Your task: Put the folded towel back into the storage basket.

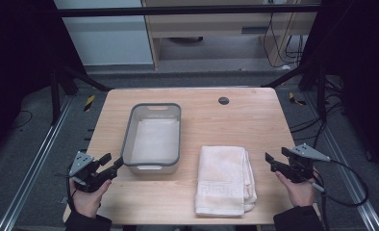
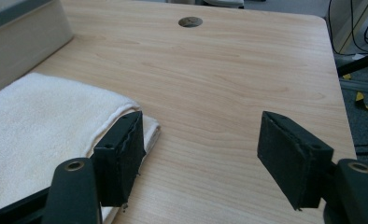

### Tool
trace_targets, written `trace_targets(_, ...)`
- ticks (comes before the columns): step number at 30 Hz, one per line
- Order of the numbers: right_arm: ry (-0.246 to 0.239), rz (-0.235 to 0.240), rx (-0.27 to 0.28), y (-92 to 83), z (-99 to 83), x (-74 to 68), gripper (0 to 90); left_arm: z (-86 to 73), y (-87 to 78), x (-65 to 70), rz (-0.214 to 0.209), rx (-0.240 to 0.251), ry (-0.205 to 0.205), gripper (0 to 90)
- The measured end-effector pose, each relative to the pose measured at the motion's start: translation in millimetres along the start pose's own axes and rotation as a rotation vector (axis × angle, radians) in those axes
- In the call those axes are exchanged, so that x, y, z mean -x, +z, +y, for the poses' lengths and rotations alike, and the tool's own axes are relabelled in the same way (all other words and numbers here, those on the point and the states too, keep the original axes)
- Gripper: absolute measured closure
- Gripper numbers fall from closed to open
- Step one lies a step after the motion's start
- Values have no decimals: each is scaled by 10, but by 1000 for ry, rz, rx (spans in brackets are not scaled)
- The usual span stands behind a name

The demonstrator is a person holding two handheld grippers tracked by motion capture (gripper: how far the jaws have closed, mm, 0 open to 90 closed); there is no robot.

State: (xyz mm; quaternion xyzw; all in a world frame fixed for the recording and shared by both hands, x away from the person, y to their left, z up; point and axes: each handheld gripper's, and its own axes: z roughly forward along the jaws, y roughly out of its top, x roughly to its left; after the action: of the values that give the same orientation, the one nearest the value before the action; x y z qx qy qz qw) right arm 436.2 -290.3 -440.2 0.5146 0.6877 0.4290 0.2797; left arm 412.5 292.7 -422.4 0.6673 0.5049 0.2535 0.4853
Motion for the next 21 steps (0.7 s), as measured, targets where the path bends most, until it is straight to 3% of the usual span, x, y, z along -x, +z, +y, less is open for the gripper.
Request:
trace_targets(13, 3, 14, 22, -8, 98, -16, 312, 131, 87, 262, -45, 10, 33, 456)
trace_targets(21, -4, 47, 20, 34, 188, -80, 305, 195, 131, 443, -68, 16, 67, 462)
